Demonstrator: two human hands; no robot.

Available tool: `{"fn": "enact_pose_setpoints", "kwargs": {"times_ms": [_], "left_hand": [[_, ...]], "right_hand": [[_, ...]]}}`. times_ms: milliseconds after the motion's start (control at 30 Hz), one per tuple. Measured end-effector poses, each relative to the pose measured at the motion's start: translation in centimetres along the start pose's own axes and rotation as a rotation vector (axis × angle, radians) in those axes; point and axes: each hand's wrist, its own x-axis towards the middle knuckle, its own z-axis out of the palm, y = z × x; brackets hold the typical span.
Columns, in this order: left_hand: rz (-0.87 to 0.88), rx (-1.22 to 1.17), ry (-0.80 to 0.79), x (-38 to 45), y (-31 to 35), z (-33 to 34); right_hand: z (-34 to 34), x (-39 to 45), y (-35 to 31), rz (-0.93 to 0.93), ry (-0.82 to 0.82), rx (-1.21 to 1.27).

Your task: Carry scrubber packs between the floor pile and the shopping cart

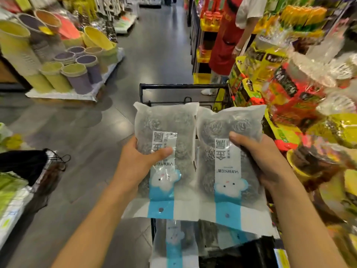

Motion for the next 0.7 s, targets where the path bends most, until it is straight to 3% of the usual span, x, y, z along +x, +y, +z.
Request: {"fn": "enact_pose_setpoints", "kwargs": {"times_ms": [233, 567, 633, 700], "left_hand": [[-0.082, 0.001, 0.020, 6.8, -2.4, 1.1], [-0.197, 0.040, 0.141, 12.9, -9.1, 1.1], [-0.207, 0.054, 0.157, 13.2, -9.8, 1.1], [-0.211, 0.064, 0.162, 13.3, -10.2, 1.3]], "right_hand": [[0.7, 10.2, 3.8, 0.087, 0.001, -0.132], [0.9, 27.1, 18.6, 0.401, -0.034, -0.438], [0.8, 28.7, 21.2, 0.393, 0.059, -0.633], [0.8, 28.8, 22.6, 0.282, 0.148, -1.004]]}}
